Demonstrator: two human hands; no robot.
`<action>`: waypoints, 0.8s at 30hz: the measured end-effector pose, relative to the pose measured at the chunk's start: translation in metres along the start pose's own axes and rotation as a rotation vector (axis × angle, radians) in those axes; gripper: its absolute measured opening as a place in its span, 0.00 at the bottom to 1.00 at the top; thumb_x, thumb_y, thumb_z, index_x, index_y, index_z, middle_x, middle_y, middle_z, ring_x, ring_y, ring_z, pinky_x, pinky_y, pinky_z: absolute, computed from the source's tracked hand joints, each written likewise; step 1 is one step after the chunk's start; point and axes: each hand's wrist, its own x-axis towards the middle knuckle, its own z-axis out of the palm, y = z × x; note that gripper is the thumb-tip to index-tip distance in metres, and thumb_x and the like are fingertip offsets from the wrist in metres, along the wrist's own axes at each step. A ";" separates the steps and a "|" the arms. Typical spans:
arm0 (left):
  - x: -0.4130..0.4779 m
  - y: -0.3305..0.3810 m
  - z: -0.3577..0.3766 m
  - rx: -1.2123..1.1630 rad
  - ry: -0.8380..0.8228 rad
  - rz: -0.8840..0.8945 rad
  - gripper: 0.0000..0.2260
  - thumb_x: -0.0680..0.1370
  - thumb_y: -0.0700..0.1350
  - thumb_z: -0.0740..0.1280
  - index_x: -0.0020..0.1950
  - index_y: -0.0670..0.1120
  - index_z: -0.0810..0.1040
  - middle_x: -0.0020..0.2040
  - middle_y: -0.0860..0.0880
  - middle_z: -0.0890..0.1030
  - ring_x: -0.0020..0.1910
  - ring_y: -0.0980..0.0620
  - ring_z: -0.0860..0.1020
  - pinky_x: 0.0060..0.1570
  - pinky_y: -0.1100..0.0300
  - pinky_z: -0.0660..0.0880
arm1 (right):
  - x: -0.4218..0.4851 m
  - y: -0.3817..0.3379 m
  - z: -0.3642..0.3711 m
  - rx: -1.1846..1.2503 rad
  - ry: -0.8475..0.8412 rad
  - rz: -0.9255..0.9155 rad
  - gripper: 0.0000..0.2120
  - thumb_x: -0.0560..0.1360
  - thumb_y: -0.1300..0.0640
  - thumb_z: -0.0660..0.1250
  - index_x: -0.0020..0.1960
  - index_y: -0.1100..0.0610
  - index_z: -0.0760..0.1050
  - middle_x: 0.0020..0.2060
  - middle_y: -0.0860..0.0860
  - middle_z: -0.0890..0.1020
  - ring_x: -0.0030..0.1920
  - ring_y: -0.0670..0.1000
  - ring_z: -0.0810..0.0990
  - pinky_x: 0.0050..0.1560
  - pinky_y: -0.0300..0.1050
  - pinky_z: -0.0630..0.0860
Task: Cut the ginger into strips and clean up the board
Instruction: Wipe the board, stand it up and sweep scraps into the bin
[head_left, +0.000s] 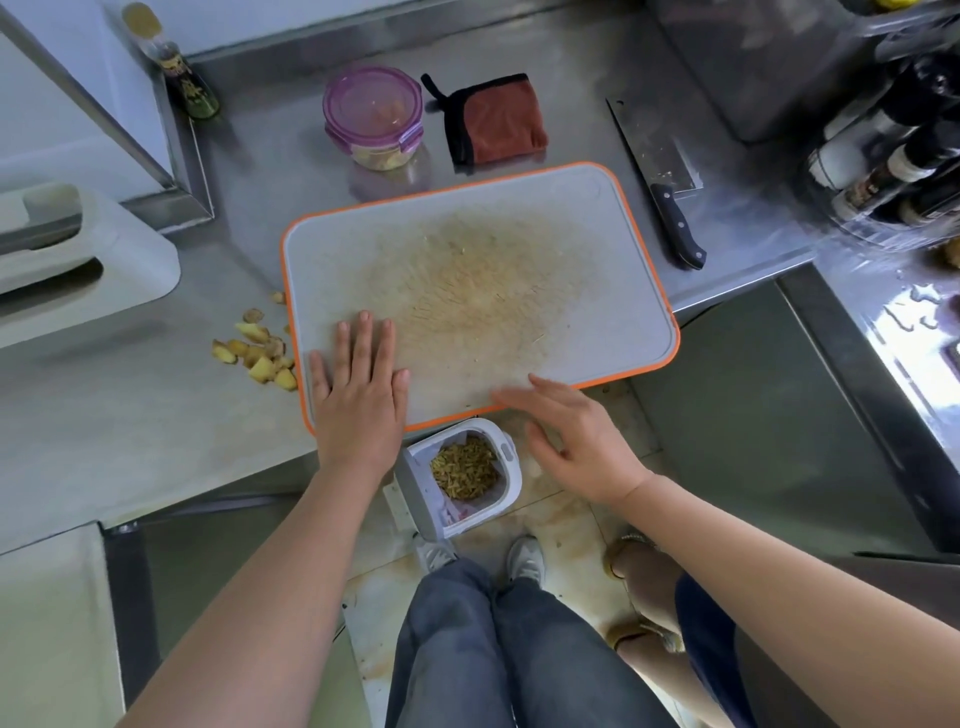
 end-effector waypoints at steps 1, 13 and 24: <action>0.000 0.000 0.000 0.001 0.003 0.000 0.26 0.82 0.54 0.41 0.79 0.50 0.43 0.80 0.50 0.44 0.79 0.48 0.42 0.76 0.44 0.42 | 0.004 0.000 -0.001 0.000 -0.004 0.017 0.22 0.76 0.64 0.55 0.68 0.59 0.72 0.63 0.53 0.78 0.66 0.50 0.74 0.74 0.47 0.60; 0.000 0.000 0.002 0.006 0.033 -0.001 0.26 0.82 0.55 0.38 0.80 0.50 0.46 0.80 0.50 0.47 0.79 0.48 0.45 0.76 0.43 0.43 | 0.021 -0.005 0.007 0.023 -0.171 -0.060 0.18 0.76 0.61 0.58 0.62 0.58 0.79 0.62 0.52 0.79 0.67 0.49 0.73 0.69 0.48 0.68; 0.000 0.001 0.004 0.020 0.037 -0.002 0.26 0.82 0.54 0.40 0.80 0.49 0.50 0.80 0.49 0.50 0.79 0.47 0.48 0.75 0.42 0.47 | 0.025 -0.009 0.002 0.083 -0.115 -0.043 0.18 0.74 0.62 0.57 0.58 0.59 0.80 0.54 0.51 0.83 0.58 0.49 0.79 0.59 0.48 0.75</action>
